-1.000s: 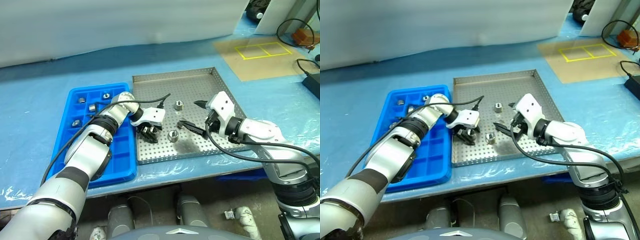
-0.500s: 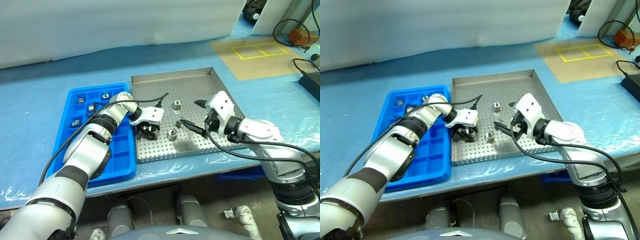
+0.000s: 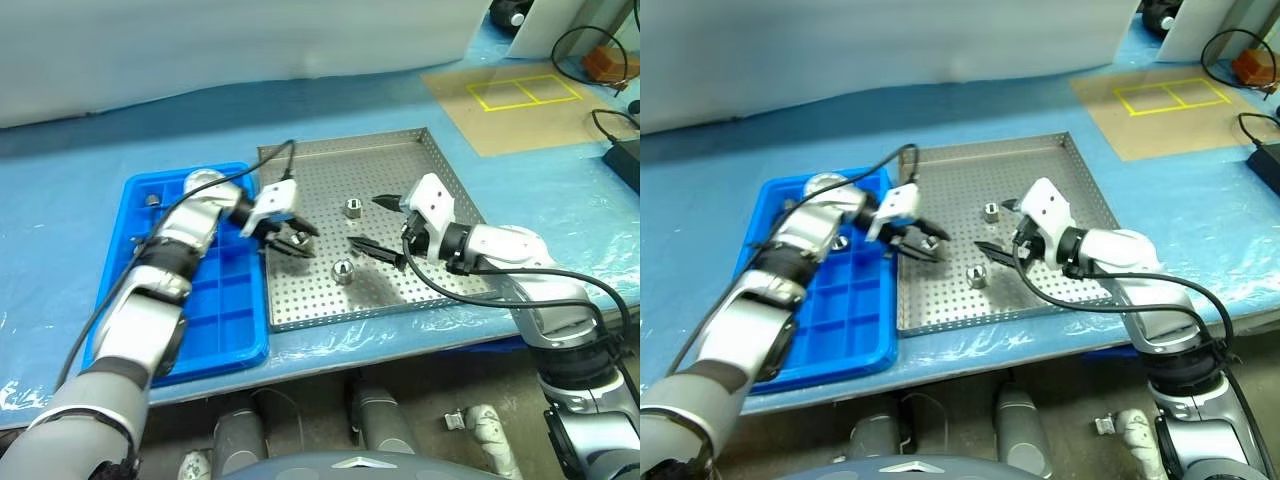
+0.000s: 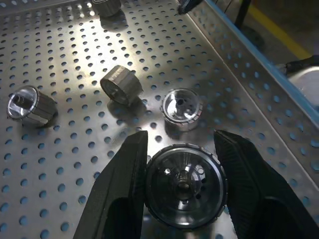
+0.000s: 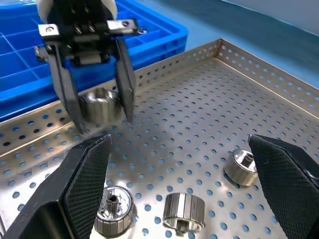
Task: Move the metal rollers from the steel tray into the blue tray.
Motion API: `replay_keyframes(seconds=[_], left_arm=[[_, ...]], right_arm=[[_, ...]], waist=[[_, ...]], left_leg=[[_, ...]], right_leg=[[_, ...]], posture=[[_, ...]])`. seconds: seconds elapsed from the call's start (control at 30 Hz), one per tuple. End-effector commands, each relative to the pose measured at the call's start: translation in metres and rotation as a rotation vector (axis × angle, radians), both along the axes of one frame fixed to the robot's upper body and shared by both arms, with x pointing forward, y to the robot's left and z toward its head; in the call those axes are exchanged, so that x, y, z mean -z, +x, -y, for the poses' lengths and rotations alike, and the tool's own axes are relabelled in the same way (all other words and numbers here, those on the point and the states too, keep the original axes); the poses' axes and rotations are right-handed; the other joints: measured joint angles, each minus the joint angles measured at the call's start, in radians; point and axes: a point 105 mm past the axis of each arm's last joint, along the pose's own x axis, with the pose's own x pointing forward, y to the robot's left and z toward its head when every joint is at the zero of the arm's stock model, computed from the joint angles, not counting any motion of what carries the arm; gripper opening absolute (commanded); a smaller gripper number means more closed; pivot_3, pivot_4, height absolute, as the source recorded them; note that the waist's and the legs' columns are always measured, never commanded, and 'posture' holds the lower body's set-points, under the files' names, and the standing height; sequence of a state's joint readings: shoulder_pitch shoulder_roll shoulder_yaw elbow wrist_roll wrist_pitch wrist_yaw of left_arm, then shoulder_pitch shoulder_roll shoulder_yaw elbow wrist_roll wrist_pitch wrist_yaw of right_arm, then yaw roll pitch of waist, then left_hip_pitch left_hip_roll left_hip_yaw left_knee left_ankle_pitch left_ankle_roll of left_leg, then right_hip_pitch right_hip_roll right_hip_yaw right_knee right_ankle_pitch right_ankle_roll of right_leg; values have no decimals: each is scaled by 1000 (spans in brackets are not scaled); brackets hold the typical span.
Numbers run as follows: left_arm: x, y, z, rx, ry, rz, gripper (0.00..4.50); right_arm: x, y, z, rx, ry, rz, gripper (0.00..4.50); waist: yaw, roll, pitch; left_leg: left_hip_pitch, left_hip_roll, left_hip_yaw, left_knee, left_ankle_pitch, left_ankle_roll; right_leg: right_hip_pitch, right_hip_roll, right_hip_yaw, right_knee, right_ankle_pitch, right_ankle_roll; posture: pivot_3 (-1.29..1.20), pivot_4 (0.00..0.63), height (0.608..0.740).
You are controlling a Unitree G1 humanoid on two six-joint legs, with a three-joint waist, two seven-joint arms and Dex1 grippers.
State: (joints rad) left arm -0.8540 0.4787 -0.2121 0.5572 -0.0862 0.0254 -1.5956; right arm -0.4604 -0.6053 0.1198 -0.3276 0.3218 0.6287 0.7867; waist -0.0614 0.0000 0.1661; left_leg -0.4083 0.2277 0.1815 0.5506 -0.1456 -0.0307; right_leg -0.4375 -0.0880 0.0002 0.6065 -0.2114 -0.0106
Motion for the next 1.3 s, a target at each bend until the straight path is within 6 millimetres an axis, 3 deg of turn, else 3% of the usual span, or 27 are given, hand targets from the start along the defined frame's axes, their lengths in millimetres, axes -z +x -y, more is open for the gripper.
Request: replay_keyframes(seconds=[0.03, 0.33, 0.5, 0.73, 0.87, 1.07, 1.3], left_arm=[[-22, -8, -21, -49, -29, 41, 1761], [-18, -39, -71, -327, -69, 69, 1761], [-28, -55, -102, -568, -155, 84, 1761], [-10, -70, -135, -812, -206, 58, 1761], [7, -57, -139, -938, -234, 63, 1761], [7, -30, -124, -943, -324, 86, 1761], [25, 1, -129, -976, -301, 111, 1761]], right_arm=[[-12, -3, -20, -136, 25, 30, 4500], [-15, 9, -59, -355, 20, 27, 4500], [-10, 12, -86, -480, 10, 27, 4500], [-9, 12, -105, -565, 18, 29, 4500], [-6, 13, -106, -569, 14, 24, 4500], [-3, 14, -99, -543, 5, 19, 4500], [-1, 15, -88, -484, 0, 21, 4500]], waist=[[20, 0, 1], [94, 0, 2], [130, -1, 2], [163, -2, 2], [187, -2, 2], [195, -3, 2], [180, -4, 2]], left_leg=[[0, 0, 0, -2, 2, -3], [4, 1, 0, -3, 3, -12], [3, 3, -2, -3, 4, -13], [3, 3, -3, -3, 4, -14], [3, 4, -4, -3, 4, -15], [3, 5, -6, -1, 6, -18], [4, 6, -7, 6, 7, -18]], right_leg=[[0, 0, -1, 0, 0, 0], [2, 0, -1, 2, 0, -1], [1, 1, -4, 3, -1, -2], [2, 1, -5, 3, -1, -2], [3, 1, -8, 4, -2, -2], [4, 1, -10, 8, -2, -2], [3, 3, -8, 14, -1, -2]], posture=[[-231, 150, 740], [32, 150, 740], [151, 150, 740], [218, 150, 740], [218, 150, 740], [173, 150, 740], [103, 150, 740]])
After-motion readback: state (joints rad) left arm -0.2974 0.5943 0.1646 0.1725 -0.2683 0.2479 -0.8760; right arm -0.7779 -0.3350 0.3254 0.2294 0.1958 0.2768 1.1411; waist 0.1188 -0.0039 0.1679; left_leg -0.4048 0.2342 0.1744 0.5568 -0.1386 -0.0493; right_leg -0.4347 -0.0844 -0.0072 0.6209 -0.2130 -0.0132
